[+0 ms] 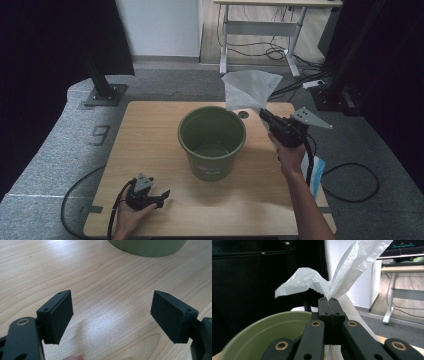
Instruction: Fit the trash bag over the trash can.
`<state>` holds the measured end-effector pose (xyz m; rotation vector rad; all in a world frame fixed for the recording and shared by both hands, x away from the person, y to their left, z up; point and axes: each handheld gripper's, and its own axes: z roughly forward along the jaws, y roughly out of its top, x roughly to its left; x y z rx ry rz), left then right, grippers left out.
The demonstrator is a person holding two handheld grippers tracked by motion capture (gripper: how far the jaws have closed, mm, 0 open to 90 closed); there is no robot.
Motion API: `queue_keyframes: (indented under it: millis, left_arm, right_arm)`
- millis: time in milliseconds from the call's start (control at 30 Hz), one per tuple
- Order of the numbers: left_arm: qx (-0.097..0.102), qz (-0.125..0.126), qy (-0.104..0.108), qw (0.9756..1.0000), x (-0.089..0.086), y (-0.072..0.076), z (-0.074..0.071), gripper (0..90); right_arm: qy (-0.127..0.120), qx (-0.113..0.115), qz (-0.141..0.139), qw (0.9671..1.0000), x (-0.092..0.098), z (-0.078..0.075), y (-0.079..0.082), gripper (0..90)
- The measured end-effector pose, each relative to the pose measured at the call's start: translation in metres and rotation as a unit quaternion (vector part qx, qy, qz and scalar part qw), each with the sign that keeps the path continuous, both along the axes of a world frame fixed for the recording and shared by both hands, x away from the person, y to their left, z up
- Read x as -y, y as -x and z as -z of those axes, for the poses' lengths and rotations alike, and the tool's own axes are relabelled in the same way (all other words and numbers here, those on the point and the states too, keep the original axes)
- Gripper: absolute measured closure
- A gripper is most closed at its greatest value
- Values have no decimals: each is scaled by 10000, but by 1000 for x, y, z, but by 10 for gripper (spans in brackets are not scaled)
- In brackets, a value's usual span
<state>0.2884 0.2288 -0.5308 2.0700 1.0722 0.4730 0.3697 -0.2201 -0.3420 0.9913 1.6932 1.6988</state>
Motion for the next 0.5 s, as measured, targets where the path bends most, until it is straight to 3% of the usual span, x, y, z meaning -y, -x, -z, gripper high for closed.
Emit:
queue_keyframes:
  millis: [267,500]
  left_arm:
    - [-2,-20,-7,10000,0,0,0,178]
    - [-13,-11,-17,10000,0,0,0,178]
  right_arm:
    - [105,104,-369,9992,-24,-10,10,889]
    - [399,-88,-759,9963,-56,14,18,888]
